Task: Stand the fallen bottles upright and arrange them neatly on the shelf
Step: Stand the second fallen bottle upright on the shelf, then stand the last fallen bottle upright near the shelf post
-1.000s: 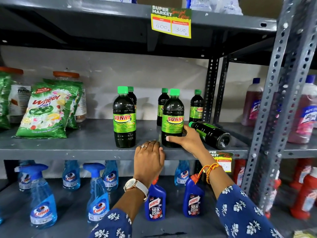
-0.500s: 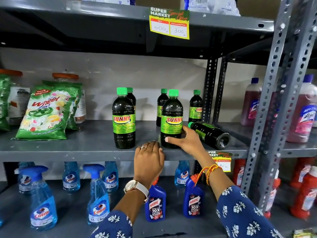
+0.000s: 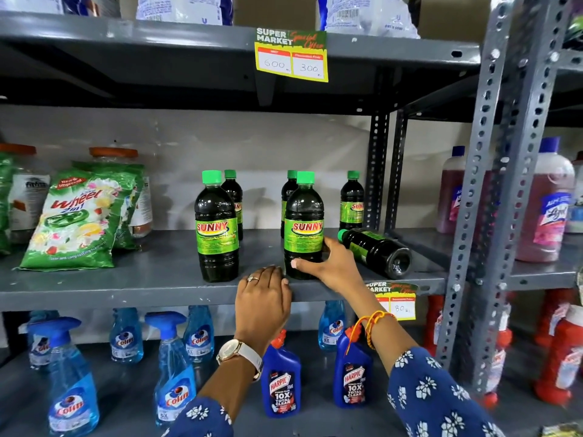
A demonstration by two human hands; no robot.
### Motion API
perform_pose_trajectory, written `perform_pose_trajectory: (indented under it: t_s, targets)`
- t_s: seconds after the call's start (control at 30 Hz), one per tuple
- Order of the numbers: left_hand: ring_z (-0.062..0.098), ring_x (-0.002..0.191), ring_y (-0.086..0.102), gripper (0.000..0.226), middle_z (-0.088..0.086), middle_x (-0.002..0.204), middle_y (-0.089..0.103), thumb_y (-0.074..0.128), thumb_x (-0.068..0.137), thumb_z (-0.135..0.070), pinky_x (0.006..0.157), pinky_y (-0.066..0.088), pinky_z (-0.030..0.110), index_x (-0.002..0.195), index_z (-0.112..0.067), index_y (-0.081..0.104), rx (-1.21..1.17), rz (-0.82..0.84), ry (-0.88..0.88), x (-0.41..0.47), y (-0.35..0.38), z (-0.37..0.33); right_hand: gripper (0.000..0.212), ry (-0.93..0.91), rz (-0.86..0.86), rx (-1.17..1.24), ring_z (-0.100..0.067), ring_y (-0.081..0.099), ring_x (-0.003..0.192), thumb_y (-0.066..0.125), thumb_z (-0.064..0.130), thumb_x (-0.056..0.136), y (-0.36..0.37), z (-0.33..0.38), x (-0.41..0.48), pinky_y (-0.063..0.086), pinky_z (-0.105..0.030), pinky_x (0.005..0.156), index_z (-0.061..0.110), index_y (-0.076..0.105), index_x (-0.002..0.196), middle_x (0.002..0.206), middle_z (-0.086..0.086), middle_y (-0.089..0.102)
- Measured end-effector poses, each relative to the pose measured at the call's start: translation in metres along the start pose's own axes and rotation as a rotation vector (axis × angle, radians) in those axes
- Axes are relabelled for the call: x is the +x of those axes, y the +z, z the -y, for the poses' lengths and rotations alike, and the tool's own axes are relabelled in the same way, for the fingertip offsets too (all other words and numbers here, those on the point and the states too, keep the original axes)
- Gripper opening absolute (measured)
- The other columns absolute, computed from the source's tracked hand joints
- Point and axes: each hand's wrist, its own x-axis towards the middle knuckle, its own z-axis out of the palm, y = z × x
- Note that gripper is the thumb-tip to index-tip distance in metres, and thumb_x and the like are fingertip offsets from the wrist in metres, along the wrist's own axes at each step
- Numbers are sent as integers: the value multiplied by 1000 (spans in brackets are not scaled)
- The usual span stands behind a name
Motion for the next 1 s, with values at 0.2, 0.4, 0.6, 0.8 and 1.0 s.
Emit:
perform_pose_trajectory:
  t_s: [0.2, 0.4, 0.6, 0.8, 1.0]
  targets:
    - [34, 123, 47, 48, 21, 131, 53, 29, 95, -27, 107, 31, 40, 124, 3, 53, -189, -171, 64, -14, 0, -21, 80, -129, -420, -215, -23, 52, 111, 58, 65, 72, -36, 8, 2, 44, -36, 92, 9, 47, 128, 123, -8, 56]
    - [27, 90, 66, 40, 11, 96, 72, 35, 90, -27, 83, 51, 33, 96, -6, 70, -217, -77, 231, 6, 14, -111, 63, 376, -61, -1127, -32, 34, 121, 66, 54, 66, -81, 2, 31, 34, -41, 91, 20, 54, 118, 123, -7, 55]
    - [19, 62, 60, 29, -1, 71, 66, 36, 89, -26, 56, 41, 29, 76, -20, 61, -106, -73, 149, 17, 24, -122, 61, 227, -192, -802, -33, 53, 107, 71, 56, 60, -101, -33, 49, 47, -33, 77, 15, 61, 103, 103, -13, 65]
    - [17, 48, 59, 32, -2, 59, 65, 35, 87, -27, 39, 35, 23, 67, -21, 59, -1, -83, 105, 31, 29, -122, 56, 104, -188, 3, -20, 64, 94, 75, 45, 64, -109, -67, 54, 50, -29, 79, 19, 56, 110, 97, -2, 68]
    - [19, 53, 58, 31, -1, 65, 66, 34, 88, -24, 48, 40, 25, 73, -20, 61, -54, -112, 125, 28, 40, -121, 47, 97, -186, 128, 2, 56, 79, 78, 51, 55, -109, -83, 60, 42, -14, 63, 33, 56, 93, 84, 20, 61]
